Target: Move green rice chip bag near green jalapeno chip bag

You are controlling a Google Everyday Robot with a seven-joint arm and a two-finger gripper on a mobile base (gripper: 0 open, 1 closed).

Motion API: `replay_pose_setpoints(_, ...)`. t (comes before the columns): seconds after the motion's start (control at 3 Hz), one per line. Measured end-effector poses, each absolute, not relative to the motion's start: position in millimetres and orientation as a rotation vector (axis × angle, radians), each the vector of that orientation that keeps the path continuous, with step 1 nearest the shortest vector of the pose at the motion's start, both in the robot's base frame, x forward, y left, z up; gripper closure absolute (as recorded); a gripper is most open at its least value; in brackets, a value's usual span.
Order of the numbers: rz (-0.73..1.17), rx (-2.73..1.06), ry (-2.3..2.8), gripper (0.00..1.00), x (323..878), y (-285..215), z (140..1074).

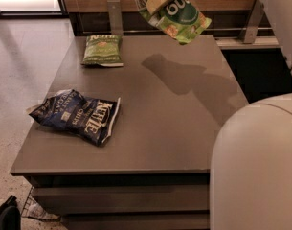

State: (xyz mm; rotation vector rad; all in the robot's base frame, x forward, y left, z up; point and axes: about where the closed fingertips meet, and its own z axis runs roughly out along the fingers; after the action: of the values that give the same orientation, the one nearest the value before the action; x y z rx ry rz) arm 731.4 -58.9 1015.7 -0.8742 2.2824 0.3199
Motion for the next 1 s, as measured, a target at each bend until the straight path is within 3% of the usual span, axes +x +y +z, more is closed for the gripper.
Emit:
replay_pose_setpoints(0.33, 0.3, -0.549, 2.401, 1.0, 785, -74, 969)
replay_pose_setpoints(1.0, 0.503, -0.191, 2.316, 1.0, 847, -50, 928)
